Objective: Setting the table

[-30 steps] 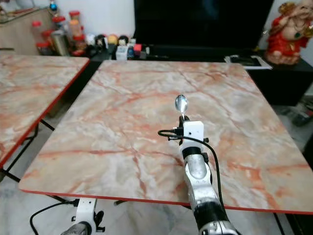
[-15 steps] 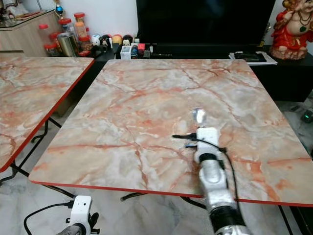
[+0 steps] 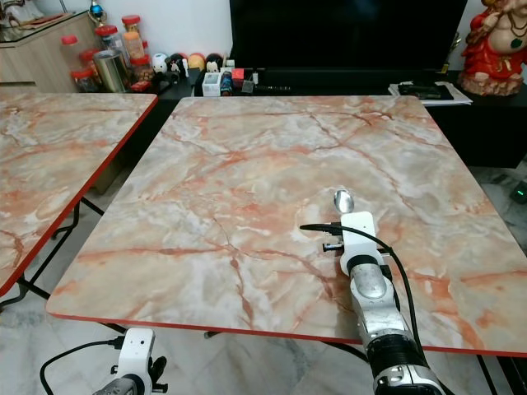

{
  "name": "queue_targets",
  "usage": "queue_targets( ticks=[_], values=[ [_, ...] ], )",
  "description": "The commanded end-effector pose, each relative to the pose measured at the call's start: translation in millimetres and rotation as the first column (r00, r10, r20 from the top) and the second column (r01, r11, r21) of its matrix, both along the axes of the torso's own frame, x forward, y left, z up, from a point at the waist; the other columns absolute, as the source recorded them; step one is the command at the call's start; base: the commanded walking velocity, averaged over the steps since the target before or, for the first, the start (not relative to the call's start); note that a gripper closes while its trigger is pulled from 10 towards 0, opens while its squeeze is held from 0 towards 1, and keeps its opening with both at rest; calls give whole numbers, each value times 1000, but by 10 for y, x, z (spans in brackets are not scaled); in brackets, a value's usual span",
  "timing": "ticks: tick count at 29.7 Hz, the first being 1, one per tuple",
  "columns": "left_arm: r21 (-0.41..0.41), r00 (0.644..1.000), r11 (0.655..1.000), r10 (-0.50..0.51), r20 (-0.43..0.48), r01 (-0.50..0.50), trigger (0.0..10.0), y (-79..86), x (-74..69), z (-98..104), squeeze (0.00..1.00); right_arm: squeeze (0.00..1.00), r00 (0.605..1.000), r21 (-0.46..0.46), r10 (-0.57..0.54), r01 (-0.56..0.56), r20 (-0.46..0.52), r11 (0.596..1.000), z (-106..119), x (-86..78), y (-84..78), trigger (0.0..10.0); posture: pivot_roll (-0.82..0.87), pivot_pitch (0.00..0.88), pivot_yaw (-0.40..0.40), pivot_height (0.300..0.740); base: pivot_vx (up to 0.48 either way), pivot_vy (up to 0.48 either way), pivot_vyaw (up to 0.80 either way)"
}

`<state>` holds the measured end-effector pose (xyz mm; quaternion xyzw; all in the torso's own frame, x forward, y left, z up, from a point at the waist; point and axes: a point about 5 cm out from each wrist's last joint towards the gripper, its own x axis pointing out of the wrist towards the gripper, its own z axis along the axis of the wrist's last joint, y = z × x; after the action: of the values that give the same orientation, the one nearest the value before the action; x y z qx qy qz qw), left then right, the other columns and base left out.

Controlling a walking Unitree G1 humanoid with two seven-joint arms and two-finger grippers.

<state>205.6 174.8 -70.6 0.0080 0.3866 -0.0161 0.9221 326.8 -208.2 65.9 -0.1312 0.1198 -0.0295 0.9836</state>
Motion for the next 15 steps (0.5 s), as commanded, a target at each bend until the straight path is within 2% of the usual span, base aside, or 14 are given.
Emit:
queue_targets(
  ticks=[1,10,15],
  values=[
    [-1,1000,1000,-2,0,2,10000,13,6,4,0,0,999,-7,-6,6,-41,1000,-61,-29,-5,10000,-28,0,51,740,0,0,0],
    [-6,1000,1000,-16,-1,16,10000,7,2,2,0,0,994,-15,-95,94,-61,995,-135,-168,-82,10000,-39,0,60,740,0,0,0],
    [-8,1000,1000,-27,0,27,10000,-7,11,6,0,0,995,-2,-83,83,-60,997,-152,-217,-30,10000,-44,0,63,740,0,0,0]
  ],
)
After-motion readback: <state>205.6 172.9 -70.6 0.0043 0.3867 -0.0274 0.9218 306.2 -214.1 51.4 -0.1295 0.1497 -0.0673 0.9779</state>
